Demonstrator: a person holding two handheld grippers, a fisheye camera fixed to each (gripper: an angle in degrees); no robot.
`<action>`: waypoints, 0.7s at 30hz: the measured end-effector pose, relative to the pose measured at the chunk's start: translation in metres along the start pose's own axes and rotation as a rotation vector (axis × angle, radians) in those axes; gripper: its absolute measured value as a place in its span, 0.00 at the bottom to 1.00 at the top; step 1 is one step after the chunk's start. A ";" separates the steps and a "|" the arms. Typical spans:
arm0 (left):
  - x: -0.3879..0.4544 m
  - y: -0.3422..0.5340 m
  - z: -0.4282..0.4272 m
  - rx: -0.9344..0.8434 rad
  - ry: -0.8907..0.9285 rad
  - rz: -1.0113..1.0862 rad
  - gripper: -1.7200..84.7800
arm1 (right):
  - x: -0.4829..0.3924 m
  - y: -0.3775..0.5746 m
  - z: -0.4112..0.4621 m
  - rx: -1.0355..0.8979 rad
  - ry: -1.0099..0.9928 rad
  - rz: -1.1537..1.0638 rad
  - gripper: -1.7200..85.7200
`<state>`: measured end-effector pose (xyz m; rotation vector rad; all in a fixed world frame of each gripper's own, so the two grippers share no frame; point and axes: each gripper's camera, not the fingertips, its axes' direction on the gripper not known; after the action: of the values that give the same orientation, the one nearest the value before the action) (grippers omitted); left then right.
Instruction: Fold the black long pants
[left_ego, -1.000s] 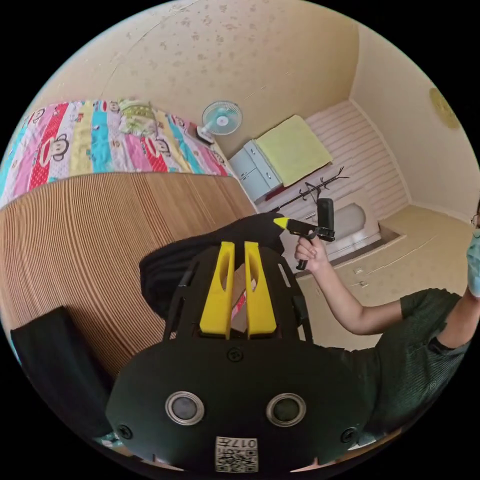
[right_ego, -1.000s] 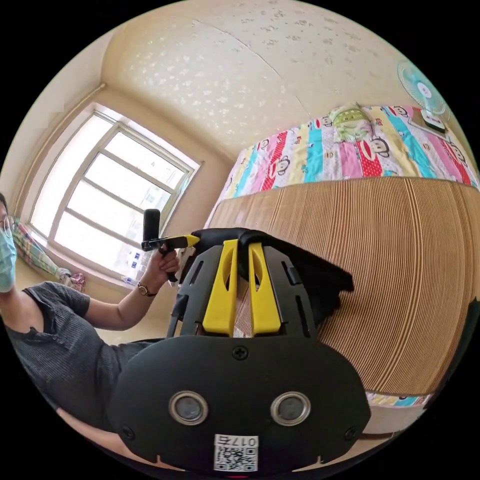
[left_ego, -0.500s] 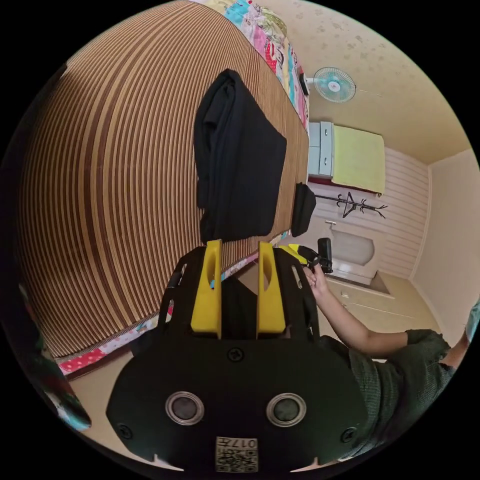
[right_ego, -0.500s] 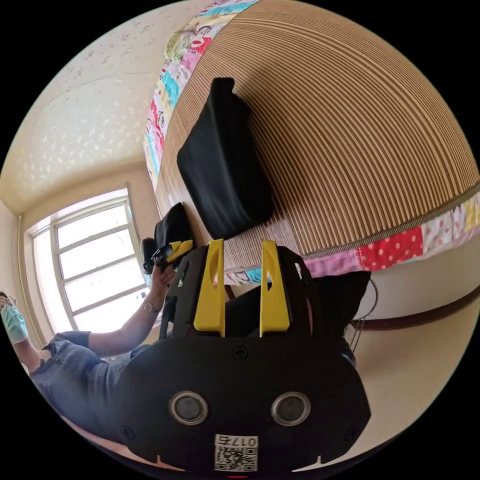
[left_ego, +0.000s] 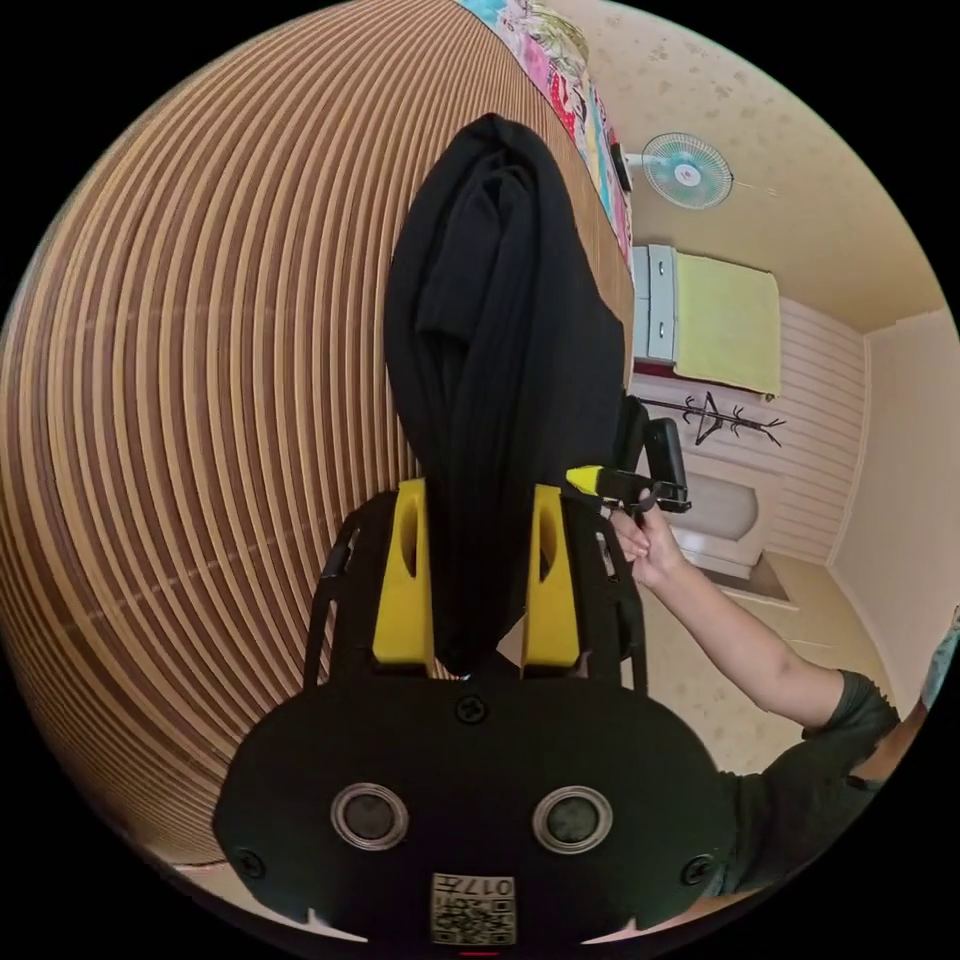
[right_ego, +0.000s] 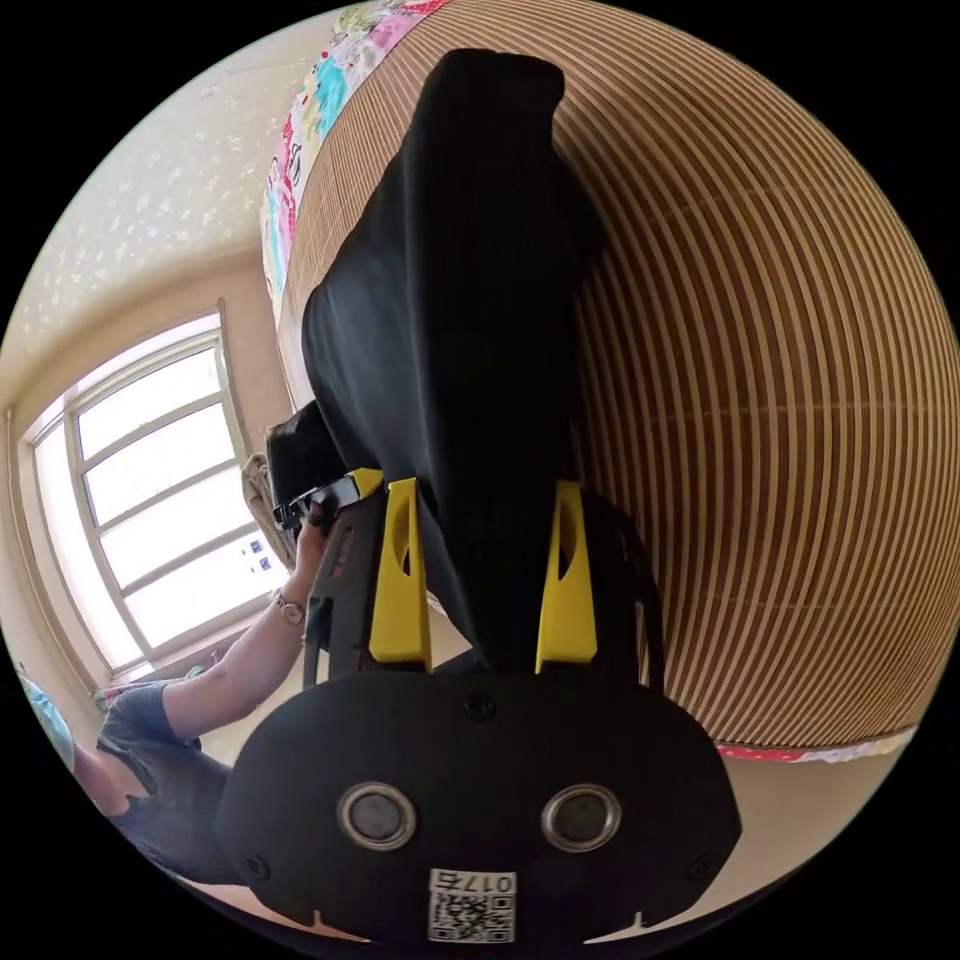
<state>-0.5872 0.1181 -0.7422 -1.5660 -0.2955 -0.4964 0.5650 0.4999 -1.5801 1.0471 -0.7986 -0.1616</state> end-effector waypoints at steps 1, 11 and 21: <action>-0.004 0.005 -0.001 -0.025 0.001 -0.019 0.16 | -0.001 0.005 -0.002 -0.007 0.010 0.000 0.21; 0.005 0.075 0.033 -0.463 0.212 0.030 0.12 | 0.032 0.119 -0.034 -0.336 -0.086 -0.140 0.15; 0.122 0.055 0.130 -0.407 0.499 0.070 0.12 | 0.092 0.181 -0.235 -0.267 -0.177 -0.224 0.12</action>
<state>-0.4387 0.2296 -0.7315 -1.7699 0.2574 -0.9103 0.7415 0.7163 -1.4444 0.8736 -0.7926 -0.5434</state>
